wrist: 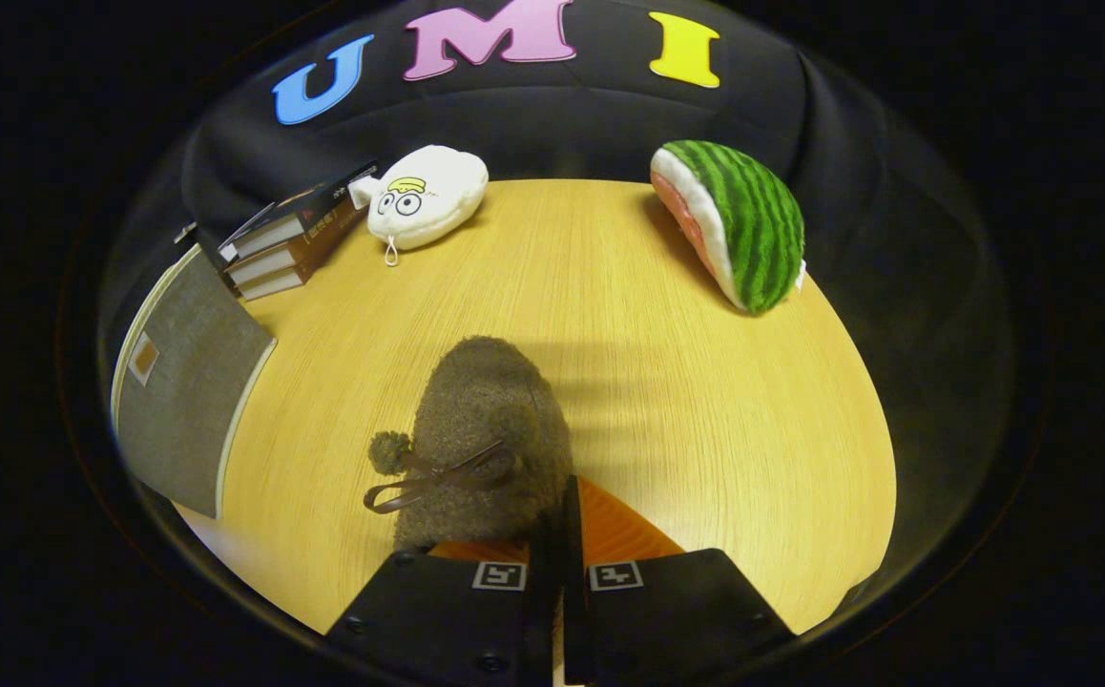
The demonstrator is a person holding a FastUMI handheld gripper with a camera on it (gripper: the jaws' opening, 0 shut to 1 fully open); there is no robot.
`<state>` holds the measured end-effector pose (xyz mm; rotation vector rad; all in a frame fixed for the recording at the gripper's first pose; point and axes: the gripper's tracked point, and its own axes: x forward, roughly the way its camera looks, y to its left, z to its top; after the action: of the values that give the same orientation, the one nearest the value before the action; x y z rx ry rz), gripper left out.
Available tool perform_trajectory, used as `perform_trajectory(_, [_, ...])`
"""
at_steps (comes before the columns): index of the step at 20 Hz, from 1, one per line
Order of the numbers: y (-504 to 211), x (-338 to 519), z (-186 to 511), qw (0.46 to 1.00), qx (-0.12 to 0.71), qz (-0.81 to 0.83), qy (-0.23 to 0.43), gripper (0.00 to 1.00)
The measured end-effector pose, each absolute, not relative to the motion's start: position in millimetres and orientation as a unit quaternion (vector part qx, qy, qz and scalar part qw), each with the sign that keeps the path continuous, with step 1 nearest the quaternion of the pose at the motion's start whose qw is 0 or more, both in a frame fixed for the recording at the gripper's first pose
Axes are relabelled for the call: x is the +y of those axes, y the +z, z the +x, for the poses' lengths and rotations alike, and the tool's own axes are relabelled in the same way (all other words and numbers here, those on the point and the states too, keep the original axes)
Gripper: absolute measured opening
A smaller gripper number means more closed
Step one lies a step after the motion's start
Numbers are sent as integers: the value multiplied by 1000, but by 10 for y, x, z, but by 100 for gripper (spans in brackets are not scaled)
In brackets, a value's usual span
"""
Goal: Open the storage box then place both shoes into the box .Put the left shoe in first, then the right shoe, with the right side of both shoes facing outward in a uniform manner.
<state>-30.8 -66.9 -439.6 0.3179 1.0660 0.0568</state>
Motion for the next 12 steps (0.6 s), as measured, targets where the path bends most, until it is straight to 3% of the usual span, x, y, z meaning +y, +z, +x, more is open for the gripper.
perform_trajectory(5, [-3859, -773, -393, 854, 493, 167, -1, 9])
perform_trajectory(12, [-2554, -192, -214, 877, 443, 187, 18, 9])
